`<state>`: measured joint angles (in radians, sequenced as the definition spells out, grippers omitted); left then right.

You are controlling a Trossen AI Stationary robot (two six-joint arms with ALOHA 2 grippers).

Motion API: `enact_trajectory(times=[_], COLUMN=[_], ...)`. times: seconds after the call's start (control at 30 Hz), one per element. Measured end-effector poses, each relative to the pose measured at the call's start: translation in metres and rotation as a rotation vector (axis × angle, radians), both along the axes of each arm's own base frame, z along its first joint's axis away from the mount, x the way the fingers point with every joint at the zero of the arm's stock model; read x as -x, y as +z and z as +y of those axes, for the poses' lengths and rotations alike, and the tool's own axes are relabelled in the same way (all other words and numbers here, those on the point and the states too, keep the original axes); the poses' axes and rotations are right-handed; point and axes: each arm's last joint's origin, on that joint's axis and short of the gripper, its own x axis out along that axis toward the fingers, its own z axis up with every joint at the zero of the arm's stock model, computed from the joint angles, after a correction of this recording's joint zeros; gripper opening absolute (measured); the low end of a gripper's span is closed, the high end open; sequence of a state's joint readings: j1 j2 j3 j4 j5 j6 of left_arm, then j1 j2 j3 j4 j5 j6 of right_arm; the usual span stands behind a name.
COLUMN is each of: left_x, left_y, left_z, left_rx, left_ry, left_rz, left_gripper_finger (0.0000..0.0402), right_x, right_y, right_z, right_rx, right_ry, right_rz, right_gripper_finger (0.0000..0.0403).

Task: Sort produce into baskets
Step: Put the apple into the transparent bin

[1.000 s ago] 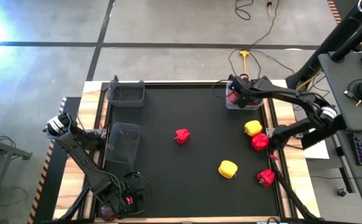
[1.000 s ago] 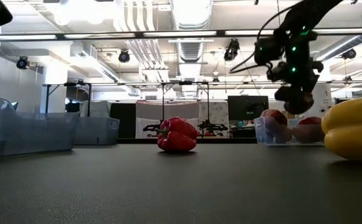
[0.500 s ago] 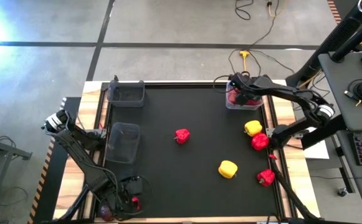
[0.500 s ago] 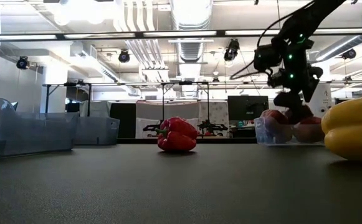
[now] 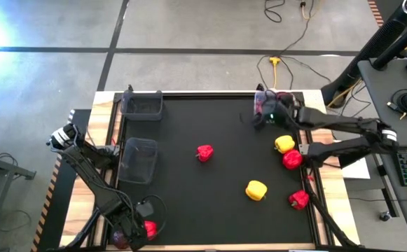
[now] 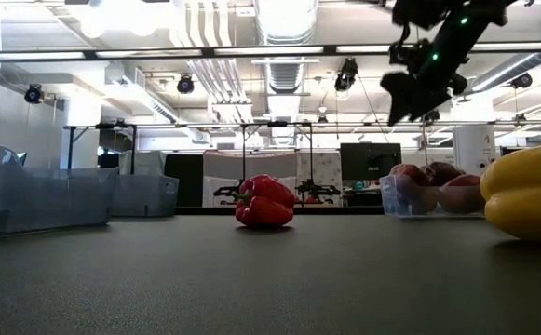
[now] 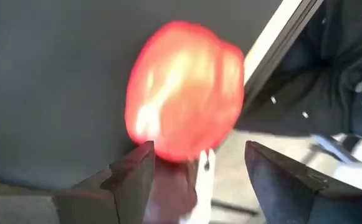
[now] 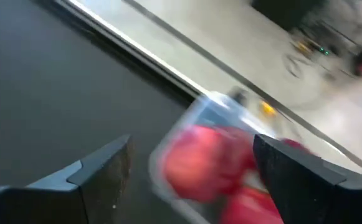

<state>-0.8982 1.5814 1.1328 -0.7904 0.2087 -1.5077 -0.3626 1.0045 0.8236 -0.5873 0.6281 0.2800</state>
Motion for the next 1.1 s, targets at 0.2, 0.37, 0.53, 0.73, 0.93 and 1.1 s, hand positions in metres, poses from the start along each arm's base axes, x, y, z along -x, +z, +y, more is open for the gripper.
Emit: enact_trajectory(times=[0.2,0.37,0.53,0.73,0.93,1.1], left_x=[0.01,0.021,0.022,0.023,0.025,0.022], left_y=[-0.002,-0.008,-0.015,-0.024,-0.044,-0.066], left_z=[-0.008,-0.018,-0.023,-0.026,-0.031,-0.035], left_rx=[0.07,0.046,0.027,0.014,-0.039,-0.062], left_ry=[0.09,0.181,0.231,0.227,0.189,0.086], left_rz=[0.188,0.276,0.328,0.38,0.436,0.417], left_gripper_finger=[0.0235,0.0269,0.0326,0.0367,0.0384,0.0386], right_x=[-0.01,-0.014,-0.014,-0.017,-0.017,-0.017], right_y=[-0.022,-0.047,-0.064,-0.069,-0.07,-0.07], right_z=[0.03,0.038,0.037,0.037,0.037,0.037], right_rx=[-0.002,-0.009,-0.014,-0.006,-0.007,-0.007], right_ry=[0.117,0.151,0.148,0.148,0.151,0.152], right_rz=[-0.105,-0.097,-0.089,-0.117,-0.114,-0.113], right_gripper_finger=[0.0309,0.0299,0.0292,0.0285,0.0287,0.0282])
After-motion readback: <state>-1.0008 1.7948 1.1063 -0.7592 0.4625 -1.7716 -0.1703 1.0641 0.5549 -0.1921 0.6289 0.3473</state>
